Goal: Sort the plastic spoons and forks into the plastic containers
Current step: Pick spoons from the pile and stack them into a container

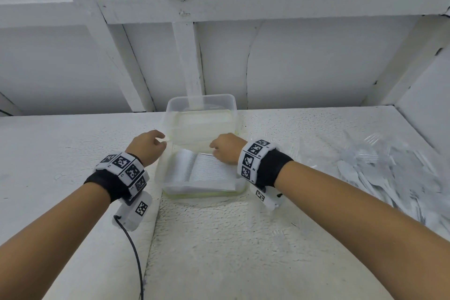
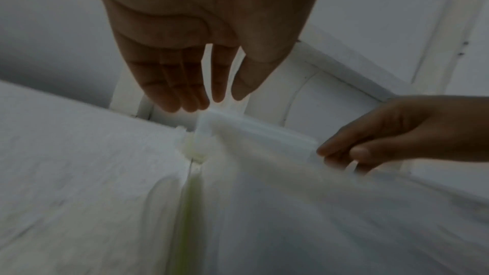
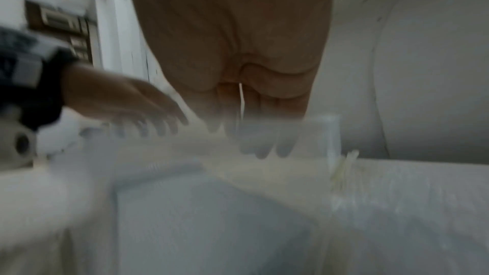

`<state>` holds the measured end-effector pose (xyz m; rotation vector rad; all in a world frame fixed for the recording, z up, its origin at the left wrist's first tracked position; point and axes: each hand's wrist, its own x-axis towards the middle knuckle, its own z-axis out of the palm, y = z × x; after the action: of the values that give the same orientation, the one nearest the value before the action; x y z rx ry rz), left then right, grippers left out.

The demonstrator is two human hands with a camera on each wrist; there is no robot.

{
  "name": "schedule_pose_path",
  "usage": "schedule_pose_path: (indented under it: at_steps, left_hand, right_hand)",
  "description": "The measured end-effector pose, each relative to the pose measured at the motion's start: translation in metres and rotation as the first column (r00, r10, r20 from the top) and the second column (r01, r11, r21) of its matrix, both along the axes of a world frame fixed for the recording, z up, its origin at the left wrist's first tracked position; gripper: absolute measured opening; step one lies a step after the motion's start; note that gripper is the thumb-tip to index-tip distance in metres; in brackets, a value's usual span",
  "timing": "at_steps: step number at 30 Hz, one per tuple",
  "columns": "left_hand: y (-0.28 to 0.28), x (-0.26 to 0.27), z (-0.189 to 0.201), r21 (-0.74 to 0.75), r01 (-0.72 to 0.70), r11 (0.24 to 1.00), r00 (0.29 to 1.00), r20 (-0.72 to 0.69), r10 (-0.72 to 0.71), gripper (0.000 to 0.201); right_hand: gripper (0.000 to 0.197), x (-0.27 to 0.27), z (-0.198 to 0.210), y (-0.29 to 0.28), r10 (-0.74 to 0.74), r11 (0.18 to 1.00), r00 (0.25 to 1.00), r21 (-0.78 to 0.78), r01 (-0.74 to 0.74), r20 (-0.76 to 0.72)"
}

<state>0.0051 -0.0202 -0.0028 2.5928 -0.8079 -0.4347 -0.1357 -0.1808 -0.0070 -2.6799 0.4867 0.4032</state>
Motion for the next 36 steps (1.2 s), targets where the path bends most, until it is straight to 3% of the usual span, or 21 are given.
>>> schedule_pose_path:
  at_steps: [6, 10, 15, 20, 23, 25, 27, 30, 32, 36]
  left_hand:
    - [-0.025, -0.049, 0.043, -0.219, 0.164, 0.962, 0.977, 0.169, -0.128, 0.027]
    - [-0.065, -0.115, 0.059, -0.268, 0.401, 0.876, 0.915, 0.157, -0.370, 0.024]
    - [-0.128, -0.202, 0.046, -0.229, 0.644, 0.730, 0.760, 0.091, -0.643, 0.025]
    - [-0.180, -0.270, 0.012, -0.091, 0.760, 0.643, 0.645, -0.014, -0.764, 0.030]
    - [-0.199, -0.291, -0.009, 0.015, 0.723, 0.690, 0.690, 0.026, -0.724, 0.032]
    - [-0.208, -0.295, -0.019, 0.135, 0.596, 0.792, 0.785, 0.110, -0.609, 0.037]
    - [-0.213, -0.293, -0.025, 0.251, 0.449, 0.858, 0.869, 0.100, -0.484, 0.042]
    - [-0.217, -0.283, -0.028, 0.361, 0.436, 0.824, 0.880, 0.020, -0.474, 0.027]
    - [-0.217, -0.277, -0.027, 0.336, 0.471, 0.816, 0.871, -0.028, -0.491, 0.009]
    - [-0.213, -0.262, -0.025, 0.091, 0.457, 0.885, 0.886, -0.134, -0.443, 0.030]
  right_hand:
    - [0.035, -0.082, 0.061, -0.030, -0.056, 0.998, 0.970, 0.044, 0.047, 0.236]
    - [0.034, -0.154, 0.066, -0.063, -0.173, 0.985, 0.964, 0.031, 0.170, 0.201]
    - [0.033, -0.243, 0.050, -0.096, -0.343, 0.939, 0.933, 0.021, 0.343, 0.106]
    - [0.032, -0.304, 0.024, -0.112, -0.444, 0.895, 0.895, -0.013, 0.445, 0.035]
    - [0.033, -0.325, 0.008, -0.113, -0.482, 0.876, 0.876, 0.004, 0.482, 0.009]
    - [0.033, -0.332, 0.000, -0.112, -0.503, 0.864, 0.864, 0.024, 0.503, 0.011]
    - [0.033, -0.335, -0.005, -0.111, -0.516, 0.856, 0.856, 0.043, 0.515, 0.025]
    - [0.032, -0.335, -0.011, -0.110, -0.526, 0.850, 0.849, 0.062, 0.524, 0.040]
    - [0.031, -0.333, -0.015, -0.112, -0.536, 0.844, 0.842, 0.058, 0.533, 0.061]
    - [0.026, -0.322, -0.018, -0.117, -0.528, 0.846, 0.844, -0.030, 0.532, 0.092]
